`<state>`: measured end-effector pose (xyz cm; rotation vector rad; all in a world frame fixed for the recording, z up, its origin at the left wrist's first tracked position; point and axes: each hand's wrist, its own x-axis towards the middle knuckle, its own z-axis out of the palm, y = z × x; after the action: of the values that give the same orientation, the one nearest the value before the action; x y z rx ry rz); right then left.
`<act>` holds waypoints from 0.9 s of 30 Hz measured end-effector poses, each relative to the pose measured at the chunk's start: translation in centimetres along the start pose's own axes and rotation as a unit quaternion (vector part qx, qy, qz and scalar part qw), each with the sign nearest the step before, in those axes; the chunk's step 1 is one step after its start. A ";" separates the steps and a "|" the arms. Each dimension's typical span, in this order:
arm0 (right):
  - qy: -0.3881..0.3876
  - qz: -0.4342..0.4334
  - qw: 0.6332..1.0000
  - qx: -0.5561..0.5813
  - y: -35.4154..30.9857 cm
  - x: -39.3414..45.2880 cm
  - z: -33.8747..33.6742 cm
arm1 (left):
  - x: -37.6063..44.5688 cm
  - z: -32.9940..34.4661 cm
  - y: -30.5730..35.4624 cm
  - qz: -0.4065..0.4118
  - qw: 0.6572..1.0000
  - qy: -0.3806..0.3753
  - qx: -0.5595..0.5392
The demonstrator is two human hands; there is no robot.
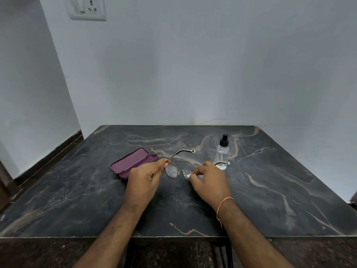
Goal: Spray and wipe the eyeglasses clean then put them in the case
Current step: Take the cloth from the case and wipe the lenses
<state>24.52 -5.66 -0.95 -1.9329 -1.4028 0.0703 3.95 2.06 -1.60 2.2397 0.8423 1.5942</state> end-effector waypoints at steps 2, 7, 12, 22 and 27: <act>0.010 -0.008 0.999 -0.035 0.1 0.1 0.3 | 0.0 0.0 0.0 0.004 1.000 -0.002 0.006; -0.019 -0.015 0.999 0.036 0.1 0.1 -0.1 | 0.0 0.1 0.0 -0.001 1.000 0.000 0.012; -0.006 -0.001 1.000 0.027 -0.1 0.0 0.0 | 0.1 -0.1 0.6 -0.015 1.000 0.013 0.013; 0.023 -0.047 0.971 0.235 -0.9 -1.4 -0.8 | 0.3 0.0 -0.3 -0.076 0.994 0.057 0.049; -0.089 -0.009 0.919 0.383 -2.1 -2.2 -0.8 | 0.3 0.0 -0.1 -0.089 0.992 0.057 0.062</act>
<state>22.34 -7.65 0.09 -1.2729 -1.2418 0.6969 3.98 2.36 -1.43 2.0999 1.1682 1.6384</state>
